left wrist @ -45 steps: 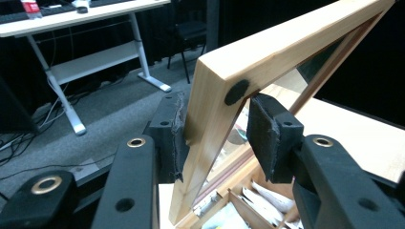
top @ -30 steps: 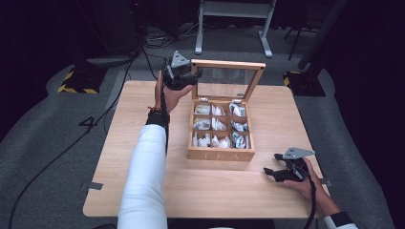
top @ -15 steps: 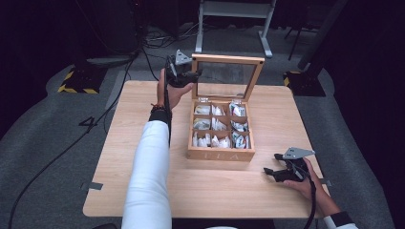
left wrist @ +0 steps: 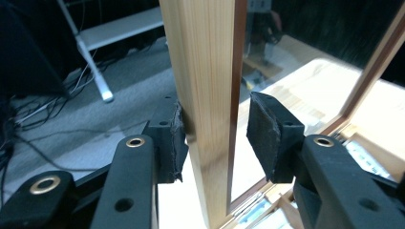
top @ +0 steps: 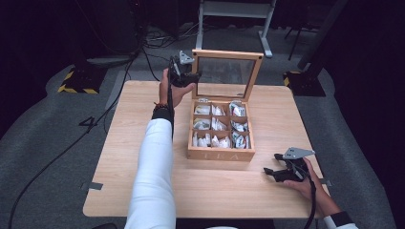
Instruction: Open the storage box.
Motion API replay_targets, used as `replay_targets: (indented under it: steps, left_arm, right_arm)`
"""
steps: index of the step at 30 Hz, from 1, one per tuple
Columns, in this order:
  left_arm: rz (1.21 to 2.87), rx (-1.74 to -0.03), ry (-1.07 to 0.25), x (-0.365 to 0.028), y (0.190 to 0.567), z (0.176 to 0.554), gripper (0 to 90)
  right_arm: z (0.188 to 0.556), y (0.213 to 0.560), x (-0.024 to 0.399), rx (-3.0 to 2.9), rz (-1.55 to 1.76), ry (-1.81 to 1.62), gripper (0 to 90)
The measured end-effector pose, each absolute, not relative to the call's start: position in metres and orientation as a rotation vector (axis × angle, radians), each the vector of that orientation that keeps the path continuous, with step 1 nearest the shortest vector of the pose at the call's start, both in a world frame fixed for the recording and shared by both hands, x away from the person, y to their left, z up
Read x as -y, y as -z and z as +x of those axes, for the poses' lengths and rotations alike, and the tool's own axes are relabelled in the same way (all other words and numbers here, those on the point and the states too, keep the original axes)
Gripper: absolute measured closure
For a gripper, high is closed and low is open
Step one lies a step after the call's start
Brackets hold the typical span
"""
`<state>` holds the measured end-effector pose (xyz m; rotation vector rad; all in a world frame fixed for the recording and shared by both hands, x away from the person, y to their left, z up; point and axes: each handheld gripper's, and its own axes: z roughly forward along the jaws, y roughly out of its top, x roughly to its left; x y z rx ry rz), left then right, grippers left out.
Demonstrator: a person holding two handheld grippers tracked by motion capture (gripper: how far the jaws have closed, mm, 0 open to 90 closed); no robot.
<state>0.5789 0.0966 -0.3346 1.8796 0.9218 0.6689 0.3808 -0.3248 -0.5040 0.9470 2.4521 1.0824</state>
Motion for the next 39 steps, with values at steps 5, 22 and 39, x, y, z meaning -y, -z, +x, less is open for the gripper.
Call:
replay_targets:
  steps: [5,22,39]
  left_arm:
    - [1.902,-0.953,-0.668,-0.095,0.345,0.584,57.9]
    - [1.947,-1.029,-0.645,-0.095,0.371,0.598,58.1]
    - [1.996,-1.024,-0.615,-0.099,0.392,0.588,49.9]
  right_arm:
    - [0.381,0.504,0.325,-2.452,0.947,-1.083,19.4]
    - [0.381,0.504,0.325,-2.454,0.946,-1.084,19.4]
    - [0.381,0.504,0.325,-2.454,0.945,-1.083,19.4]
